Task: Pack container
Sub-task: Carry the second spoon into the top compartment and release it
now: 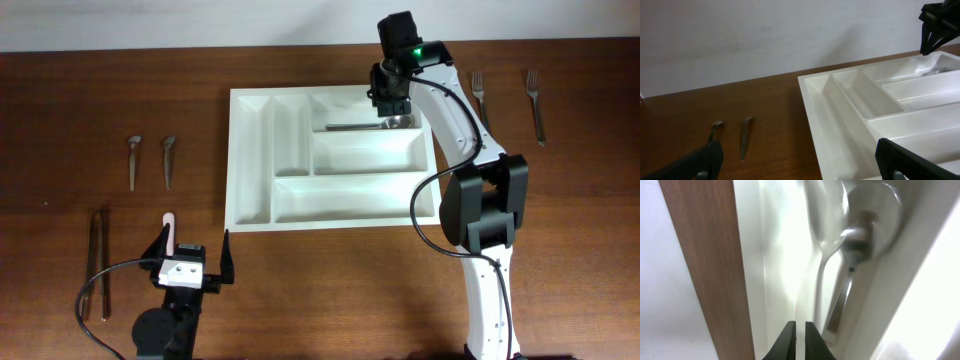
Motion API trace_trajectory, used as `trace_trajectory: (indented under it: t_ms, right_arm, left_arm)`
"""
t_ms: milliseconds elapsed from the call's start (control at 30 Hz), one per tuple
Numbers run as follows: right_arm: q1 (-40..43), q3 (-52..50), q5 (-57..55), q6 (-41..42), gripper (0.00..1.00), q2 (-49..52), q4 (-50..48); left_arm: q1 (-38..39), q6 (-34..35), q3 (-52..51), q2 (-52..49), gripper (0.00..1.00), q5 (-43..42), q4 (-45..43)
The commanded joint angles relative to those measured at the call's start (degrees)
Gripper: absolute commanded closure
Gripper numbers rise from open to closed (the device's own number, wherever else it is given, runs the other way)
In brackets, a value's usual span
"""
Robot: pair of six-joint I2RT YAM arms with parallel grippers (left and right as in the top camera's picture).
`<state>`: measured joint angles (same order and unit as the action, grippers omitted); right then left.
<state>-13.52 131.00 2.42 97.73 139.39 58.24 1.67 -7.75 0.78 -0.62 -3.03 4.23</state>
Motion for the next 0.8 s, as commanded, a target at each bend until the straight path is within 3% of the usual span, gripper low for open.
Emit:
trace_trajectory:
  t_ms: [0,200,267,367,667,767]
  right_arm:
    - [-0.4,-0.3,-0.7,-0.2,0.92,2.5,0.2]
    - [-0.4,-0.3,-0.5,-3.3,0.92,2.9,-0.2]
    - [-0.3,-0.3,-0.5,-5.2,0.88,2.9,-0.7]
    - [0.5,-0.3,-0.5,-13.9,0.60,2.8,-2.8]
    - [7.4,3.5,0.3,-36.6,0.22,0.4,-3.2]
    - [10.1,6.1,0.3,-48.4,0.13,-0.7,-3.2]
  left_arm:
    - [-0.3,-0.7,-0.3,0.3,0.01,-0.2,0.1]
    - [-0.3,-0.7,-0.3,0.3,0.01,-0.2,0.1]
    - [-0.3,-0.7,-0.3,0.3,0.01,-0.2,0.1]
    - [-0.3,-0.7,-0.3,0.3,0.01,-0.2,0.1]
    - [-0.3,-0.7,-0.3,0.3,0.01,-0.2,0.1]
    - [-0.3,-0.7,-0.3,0.3,0.01,-0.2,0.1]
